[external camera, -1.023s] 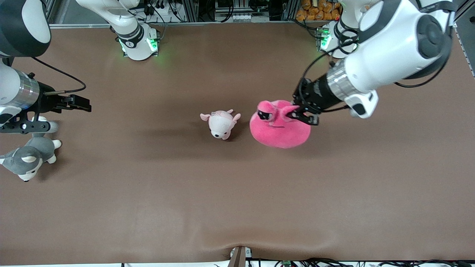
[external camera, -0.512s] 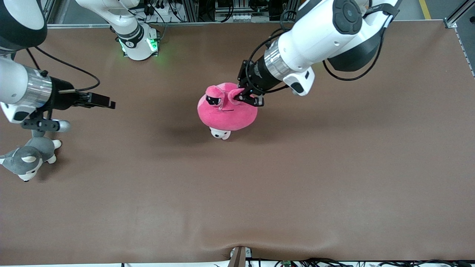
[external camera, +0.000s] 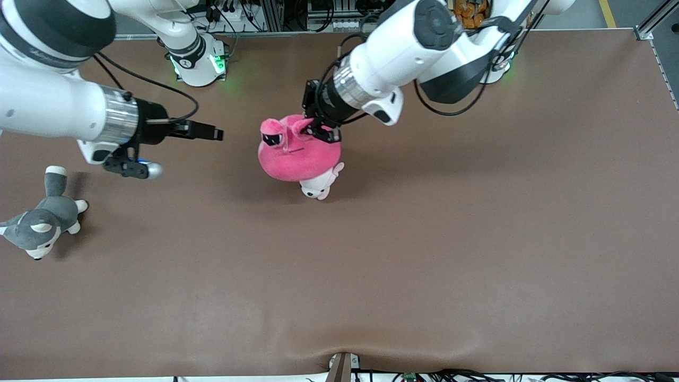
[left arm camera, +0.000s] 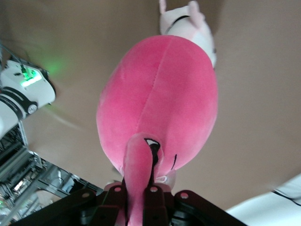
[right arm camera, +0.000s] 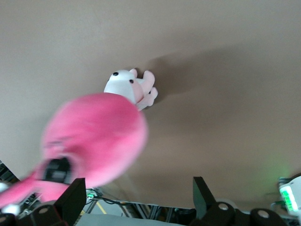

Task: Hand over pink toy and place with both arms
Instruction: 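Carry the pink toy with the left gripper while the right gripper approaches, then grasp the pink toy with the right gripper beside the left gripper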

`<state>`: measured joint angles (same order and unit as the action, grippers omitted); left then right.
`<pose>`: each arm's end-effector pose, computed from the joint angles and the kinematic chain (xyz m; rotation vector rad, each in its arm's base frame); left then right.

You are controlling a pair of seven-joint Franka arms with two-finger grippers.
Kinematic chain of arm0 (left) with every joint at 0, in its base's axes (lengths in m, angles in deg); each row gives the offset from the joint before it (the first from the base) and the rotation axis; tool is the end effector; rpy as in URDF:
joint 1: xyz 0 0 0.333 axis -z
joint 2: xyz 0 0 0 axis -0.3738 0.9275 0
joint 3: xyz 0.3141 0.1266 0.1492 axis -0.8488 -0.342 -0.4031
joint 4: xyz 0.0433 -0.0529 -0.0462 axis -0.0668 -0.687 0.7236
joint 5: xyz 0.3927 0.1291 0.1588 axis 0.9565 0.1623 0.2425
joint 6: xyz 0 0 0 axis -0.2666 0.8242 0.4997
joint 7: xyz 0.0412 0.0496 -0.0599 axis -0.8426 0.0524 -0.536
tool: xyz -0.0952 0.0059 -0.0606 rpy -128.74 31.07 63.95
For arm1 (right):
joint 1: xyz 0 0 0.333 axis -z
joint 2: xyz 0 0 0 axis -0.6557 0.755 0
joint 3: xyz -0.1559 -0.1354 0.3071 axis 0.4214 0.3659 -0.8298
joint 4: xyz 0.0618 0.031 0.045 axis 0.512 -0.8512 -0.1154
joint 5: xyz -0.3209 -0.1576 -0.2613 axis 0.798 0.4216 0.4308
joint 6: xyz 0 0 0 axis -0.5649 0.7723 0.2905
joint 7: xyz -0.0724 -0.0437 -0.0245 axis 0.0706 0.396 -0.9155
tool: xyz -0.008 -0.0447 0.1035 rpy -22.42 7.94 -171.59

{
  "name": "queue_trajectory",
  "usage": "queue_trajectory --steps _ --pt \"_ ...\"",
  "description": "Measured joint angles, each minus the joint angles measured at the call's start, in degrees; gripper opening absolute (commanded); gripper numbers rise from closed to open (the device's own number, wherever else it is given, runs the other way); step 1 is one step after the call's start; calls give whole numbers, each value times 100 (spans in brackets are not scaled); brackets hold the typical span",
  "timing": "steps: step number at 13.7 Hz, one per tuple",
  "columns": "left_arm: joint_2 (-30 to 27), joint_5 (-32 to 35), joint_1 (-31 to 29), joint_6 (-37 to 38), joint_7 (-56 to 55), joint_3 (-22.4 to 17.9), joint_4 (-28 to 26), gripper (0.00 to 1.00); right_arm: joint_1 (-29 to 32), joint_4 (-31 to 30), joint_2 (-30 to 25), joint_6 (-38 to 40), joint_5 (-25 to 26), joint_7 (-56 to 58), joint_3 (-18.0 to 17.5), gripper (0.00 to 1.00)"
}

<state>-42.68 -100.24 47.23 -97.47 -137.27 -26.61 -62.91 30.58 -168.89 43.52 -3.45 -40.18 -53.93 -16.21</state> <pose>0.5273 -0.5708 0.5836 1.5376 2.3377 -0.8285 0.6125 0.2169 0.6063 -2.6704 0.3633 0.5455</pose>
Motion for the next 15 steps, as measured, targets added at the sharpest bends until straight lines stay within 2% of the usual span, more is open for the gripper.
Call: queue_trajectory --steps 4,10,15 --pt "149 0 282 -16 -4 0 1 0 -235 -14 47 -237 -41 -287 -2 100" --pt "172 0 396 -17 3 3 69 0 -586 -191 269 -342 -41 -315 -2 100" --pt "171 0 388 -17 26 -8 147 0 -838 -420 283 229 -41 -325 -2 100"
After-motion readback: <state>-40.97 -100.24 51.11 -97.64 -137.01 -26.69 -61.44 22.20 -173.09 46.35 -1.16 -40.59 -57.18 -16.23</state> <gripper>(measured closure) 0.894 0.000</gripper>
